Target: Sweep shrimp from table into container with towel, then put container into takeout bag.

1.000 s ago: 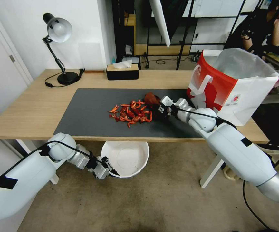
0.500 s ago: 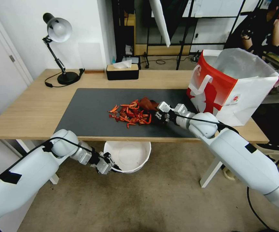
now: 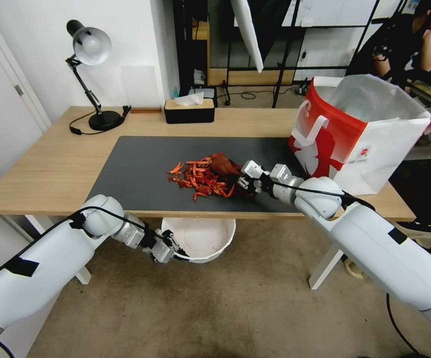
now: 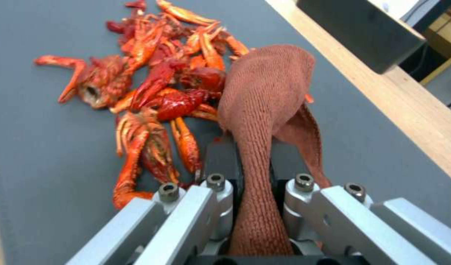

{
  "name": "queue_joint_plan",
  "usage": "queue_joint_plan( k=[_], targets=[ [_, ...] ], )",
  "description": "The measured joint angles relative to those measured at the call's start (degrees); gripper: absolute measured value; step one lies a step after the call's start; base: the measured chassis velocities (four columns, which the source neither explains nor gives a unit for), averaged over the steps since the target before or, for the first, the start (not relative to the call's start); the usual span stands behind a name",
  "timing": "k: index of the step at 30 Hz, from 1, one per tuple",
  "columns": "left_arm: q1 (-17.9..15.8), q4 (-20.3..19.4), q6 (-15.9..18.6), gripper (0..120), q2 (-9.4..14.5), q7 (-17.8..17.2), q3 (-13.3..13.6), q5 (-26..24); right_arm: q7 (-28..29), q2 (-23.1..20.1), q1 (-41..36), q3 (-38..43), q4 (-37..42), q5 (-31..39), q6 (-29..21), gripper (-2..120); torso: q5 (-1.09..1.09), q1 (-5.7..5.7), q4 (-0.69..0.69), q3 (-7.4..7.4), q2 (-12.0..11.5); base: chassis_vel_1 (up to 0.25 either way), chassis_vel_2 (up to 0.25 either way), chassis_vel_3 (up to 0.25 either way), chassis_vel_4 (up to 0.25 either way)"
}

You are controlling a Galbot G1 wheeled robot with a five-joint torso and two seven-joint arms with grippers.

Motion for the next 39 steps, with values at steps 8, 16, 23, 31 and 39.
queue_joint_plan(
  k=[8,16,23,31,39],
  targets=[
    [-0.16,0.12,0.00,0,-0.05,-0.11,0.00,-0.05,-0.52,-0.89,-0.89,-0.22,1.89,0.01,-0.22,6,0.00,0.00,0.00,0.00,0.00,0.000,0.000,0.000,0.000],
    [0.06,-0.07,0.00,0,0.43,-0.20,-0.36,-0.11,-1.25,-2.63,-2.53,-0.21,6.83,0.59,-1.25,6,0.00,0.00,0.00,0.00,0.00,0.000,0.000,0.000,0.000],
    [0.35,-0.23,0.01,0,0.66,-0.34,-0.72,-0.14,-2.01,-4.14,-3.78,0.07,9.89,0.72,-1.77,6,0.00,0.00,0.00,0.00,0.00,0.000,0.000,0.000,0.000],
    [0.88,-0.24,-0.07,0,0.68,-0.44,-1.33,-0.14,-2.93,-6.41,-6.93,1.24,13.68,0.65,-2.04,6,0.00,0.00,-0.01,0.00,0.00,0.000,0.000,0.000,0.000],
    [1.24,-0.17,-0.25,0,0.70,-0.47,-1.67,-0.12,-4.16,-8.04,-10.09,2.29,16.50,0.23,-1.99,6,0.00,0.00,0.00,0.00,0.00,0.000,0.000,0.000,0.000]
  ],
)
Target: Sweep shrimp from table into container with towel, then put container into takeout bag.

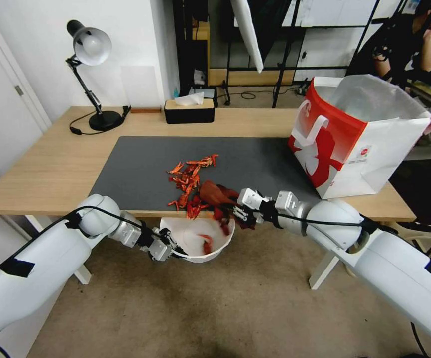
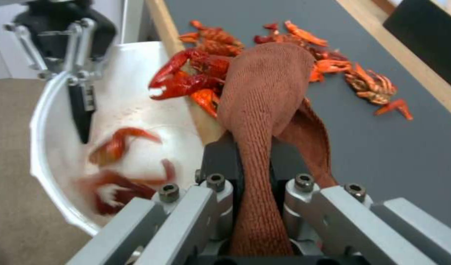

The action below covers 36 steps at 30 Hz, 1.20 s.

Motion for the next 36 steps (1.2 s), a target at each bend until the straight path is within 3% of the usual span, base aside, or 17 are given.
queue_joint_plan(
  k=[12,20,27,32,36],
  targets=[
    [-0.04,0.13,-0.34,0,0.24,0.00,-0.22,-0.03,-1.55,-2.60,-4.44,3.83,4.63,0.23,0.23,6,0.00,0.00,0.01,0.00,0.00,0.000,0.000,0.000,0.000],
    [0.20,0.02,-0.42,0,0.48,0.03,-0.34,-0.10,0.44,-3.01,-6.94,11.22,4.50,1.95,1.24,6,0.00,0.00,-0.01,0.00,0.00,0.000,0.000,0.000,0.000],
    [0.33,-0.13,-0.48,0,0.83,0.09,-0.34,-0.19,4.41,-1.58,0.57,12.61,0.71,4.85,0.90,6,-0.02,0.00,0.00,0.00,0.00,0.000,0.000,0.000,0.000],
    [0.28,0.61,-1.26,0,0.95,0.23,-0.35,-0.48,10.09,2.60,10.71,5.66,-9.12,4.90,0.35,6,-0.01,0.00,0.00,0.00,0.00,0.000,0.000,0.000,0.000],
    [0.07,1.70,-1.80,0,0.98,0.42,-0.36,-0.99,11.31,6.13,16.96,0.85,-15.81,3.50,0.48,6,0.01,0.01,0.00,0.02,0.00,0.000,0.000,0.000,0.000]
  ],
)
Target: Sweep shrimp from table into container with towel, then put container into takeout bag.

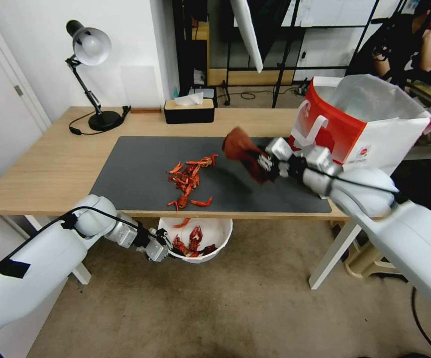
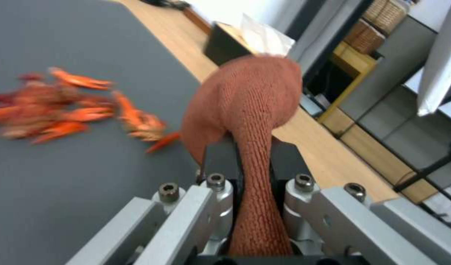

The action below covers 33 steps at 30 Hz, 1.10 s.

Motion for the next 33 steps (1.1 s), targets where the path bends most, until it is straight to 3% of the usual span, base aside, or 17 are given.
queue_joint_plan(
  k=[3,11,23,33],
  targets=[
    [-0.14,1.93,-1.10,0,0.01,0.16,-0.34,-0.50,1.22,6.57,9.01,-6.97,-11.14,-3.95,2.36,6,-0.04,0.01,0.00,0.00,0.00,0.000,0.000,0.000,0.000],
    [-0.81,4.81,-2.74,0,-0.19,0.80,-0.67,-1.49,0.56,15.38,18.10,-15.64,-24.62,-7.25,4.12,6,-0.05,0.00,0.02,-0.01,0.00,0.000,0.000,0.000,0.000],
    [-2.27,6.72,-3.86,0,-0.20,1.36,-0.56,-2.59,-1.87,17.39,20.41,-22.39,-28.85,-7.65,4.64,6,-0.02,0.00,0.00,-0.01,0.00,0.000,0.000,0.000,0.000],
    [-1.24,6.04,-3.86,0,0.26,1.37,-1.46,-2.89,-4.50,15.54,18.52,-25.96,-21.92,-5.46,2.77,6,-0.02,-0.01,0.00,-0.01,0.00,0.000,0.000,0.000,0.000]
  ],
)
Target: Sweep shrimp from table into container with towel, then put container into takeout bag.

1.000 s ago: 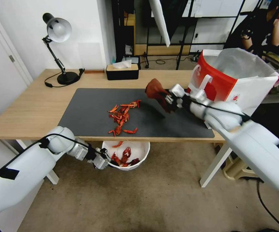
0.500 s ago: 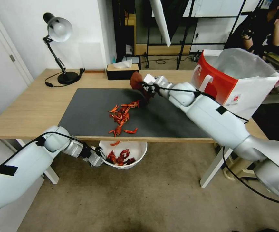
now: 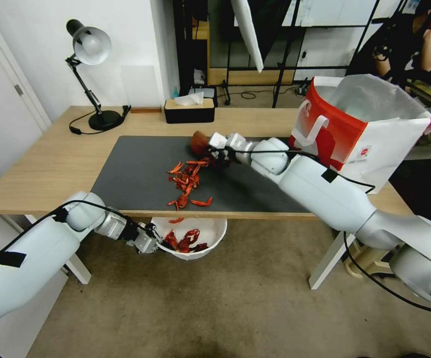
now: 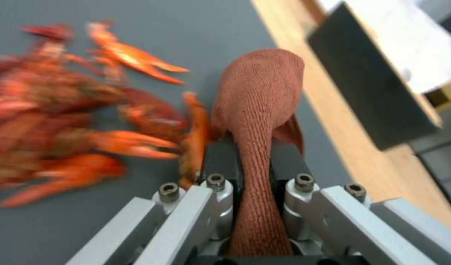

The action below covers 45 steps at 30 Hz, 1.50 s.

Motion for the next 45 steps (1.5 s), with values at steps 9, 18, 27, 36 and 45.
queue_joint_plan(
  k=[9,18,27,36,45],
  targets=[
    [1.76,-0.70,0.01,0,0.82,-0.09,-1.72,-0.18,-1.64,-2.32,-0.88,-1.93,7.17,1.48,-1.67,6,0.00,0.00,0.00,0.00,0.00,0.000,0.000,0.000,0.000],
    [2.58,-1.23,0.01,0,2.00,-0.17,-2.99,-0.49,-2.80,-5.26,-1.56,-2.97,13.89,2.72,-2.75,6,0.00,0.00,-0.01,0.00,0.00,0.000,0.000,0.000,0.000],
    [3.59,-1.75,-0.02,0,2.89,-0.27,-3.85,-0.85,-4.03,-9.01,-3.27,-3.99,21.37,3.39,-4.02,6,0.00,-0.01,0.00,0.00,0.01,0.000,0.000,0.000,0.000],
    [4.03,-1.98,-0.03,0,3.17,-0.35,-4.10,-1.01,-5.19,-12.36,-4.99,-4.40,28.98,4.31,-5.10,6,0.01,0.00,0.00,-0.01,0.00,0.000,0.000,0.000,0.000],
    [4.41,-2.47,0.09,0,3.32,-0.41,-4.15,-1.01,-6.09,-16.15,-6.23,-4.20,35.66,5.30,-5.64,6,0.00,-0.01,-0.01,-0.01,0.00,0.000,0.000,0.000,0.000]
  ],
)
